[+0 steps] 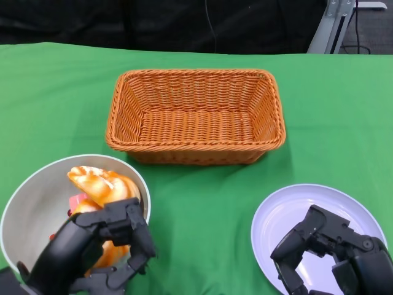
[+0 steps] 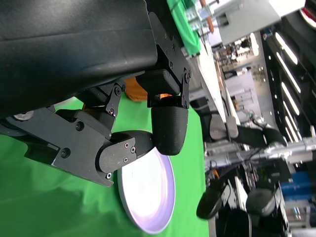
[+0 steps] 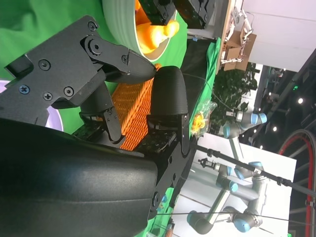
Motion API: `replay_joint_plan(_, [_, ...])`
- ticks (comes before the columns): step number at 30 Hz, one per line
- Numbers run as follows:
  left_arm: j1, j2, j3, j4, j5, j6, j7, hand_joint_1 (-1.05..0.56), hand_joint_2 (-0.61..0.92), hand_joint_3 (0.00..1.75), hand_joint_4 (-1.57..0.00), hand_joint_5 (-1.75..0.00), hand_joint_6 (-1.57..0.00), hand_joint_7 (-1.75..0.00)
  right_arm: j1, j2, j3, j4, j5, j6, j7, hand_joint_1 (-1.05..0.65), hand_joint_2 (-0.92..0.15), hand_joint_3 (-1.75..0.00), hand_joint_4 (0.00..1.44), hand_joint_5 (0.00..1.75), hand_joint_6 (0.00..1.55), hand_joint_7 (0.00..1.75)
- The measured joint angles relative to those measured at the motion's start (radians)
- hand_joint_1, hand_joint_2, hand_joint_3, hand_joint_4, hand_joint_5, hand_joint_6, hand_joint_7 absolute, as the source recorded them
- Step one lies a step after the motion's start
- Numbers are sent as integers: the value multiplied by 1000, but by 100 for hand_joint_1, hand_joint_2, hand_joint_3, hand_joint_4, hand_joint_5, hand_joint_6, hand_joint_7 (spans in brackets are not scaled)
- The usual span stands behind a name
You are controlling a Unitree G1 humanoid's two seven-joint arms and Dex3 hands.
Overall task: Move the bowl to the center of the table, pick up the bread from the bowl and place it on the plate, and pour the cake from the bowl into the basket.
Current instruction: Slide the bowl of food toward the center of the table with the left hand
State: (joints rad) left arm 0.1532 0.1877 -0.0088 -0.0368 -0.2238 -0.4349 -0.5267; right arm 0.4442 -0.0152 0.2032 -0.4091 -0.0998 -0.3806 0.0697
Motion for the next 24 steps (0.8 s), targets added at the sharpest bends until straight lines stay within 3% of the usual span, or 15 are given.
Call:
replay_joint_plan(10, [-28,2,74,-32,-9,11,59,-18,68,89,-72,-166,-70,-141,-6,8,8,14,-5,-3,-9,-28,-56,-87,82,157,76,134])
replay_joint_plan(14, [-38,2,132,-28,-24,11,84,-18,78,67,-73,-148,-79,-112,-6,9,8,15,-8,-4,-13,-28,-57,-85,82,157,76,135])
replay_joint_plan(19, [-64,6,176,-20,-44,11,99,-18,81,60,-73,-146,-81,-107,-8,9,9,23,-16,-5,-16,-28,-58,-84,82,157,76,136])
replay_joint_plan(20, [-71,5,182,-4,-44,2,100,-19,84,57,-70,-137,-78,-96,-9,9,9,25,-16,-5,-16,-28,-58,-84,82,157,75,136])
replay_joint_plan(21, [-90,6,205,32,-44,-2,113,-21,88,46,-73,-120,-83,-75,-13,8,10,27,-17,-6,-16,-28,-58,-84,82,157,76,135])
replay_joint_plan(24, [-151,27,297,124,-45,-5,182,-23,92,36,-75,-104,-87,-54,-15,8,9,32,-19,-16,-16,-27,-57,-85,82,158,76,134])
